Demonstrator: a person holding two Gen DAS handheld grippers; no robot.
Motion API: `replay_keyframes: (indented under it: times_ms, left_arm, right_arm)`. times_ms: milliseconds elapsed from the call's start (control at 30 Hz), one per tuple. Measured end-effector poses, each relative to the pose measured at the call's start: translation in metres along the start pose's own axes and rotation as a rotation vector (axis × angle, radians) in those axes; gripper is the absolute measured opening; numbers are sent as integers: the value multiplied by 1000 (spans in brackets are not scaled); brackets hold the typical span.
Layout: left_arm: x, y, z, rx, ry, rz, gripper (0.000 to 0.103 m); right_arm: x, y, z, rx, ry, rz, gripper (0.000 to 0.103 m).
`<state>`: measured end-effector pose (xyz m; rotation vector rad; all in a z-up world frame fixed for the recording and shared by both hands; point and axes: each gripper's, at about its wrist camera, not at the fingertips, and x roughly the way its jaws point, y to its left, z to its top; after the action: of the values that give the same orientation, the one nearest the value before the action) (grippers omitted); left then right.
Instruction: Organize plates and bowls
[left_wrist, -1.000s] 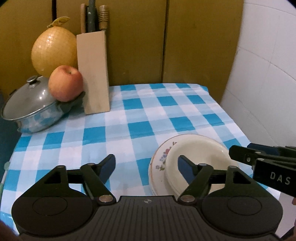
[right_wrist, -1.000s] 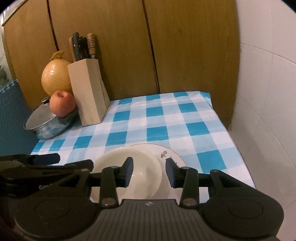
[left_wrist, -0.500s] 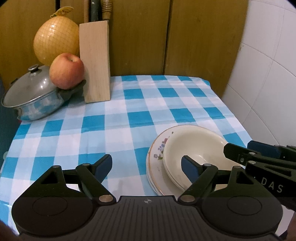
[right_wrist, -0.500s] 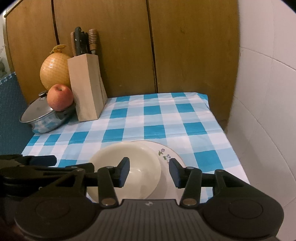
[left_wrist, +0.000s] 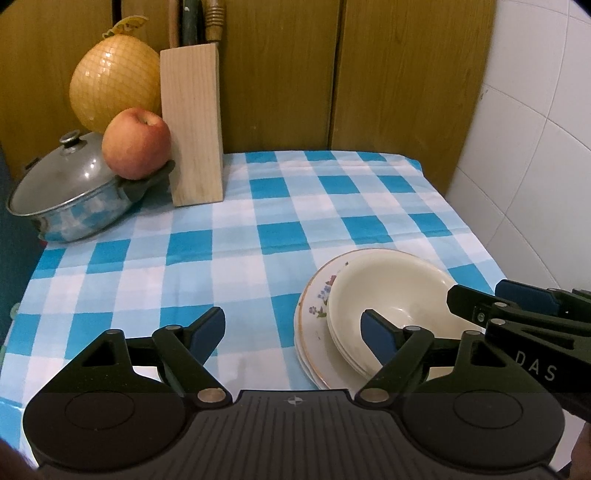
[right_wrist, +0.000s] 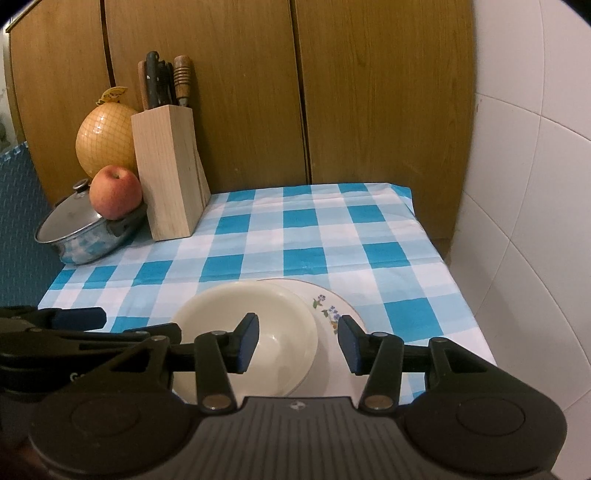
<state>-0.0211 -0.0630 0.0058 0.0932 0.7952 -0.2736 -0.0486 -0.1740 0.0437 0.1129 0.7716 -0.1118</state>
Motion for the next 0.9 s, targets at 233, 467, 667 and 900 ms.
replay_keyframes:
  times_ms: [233,467,667,900]
  left_arm:
    - [-2,0,0,8,-13,6,85]
    - [-5,1,1,8,-42,-4,85]
    - [-6,-2,1,26,-52,9,85]
    - [-9,-3,0,45,-74,24,87]
  right_arm:
    - [-1,0,0,3,-8,4,42]
    - [-4,-3,2,12,-26,12,42]
    - [-5,-3,1,8,-26,8,42]
    - [-5,-3,1,9,-32,9,42]
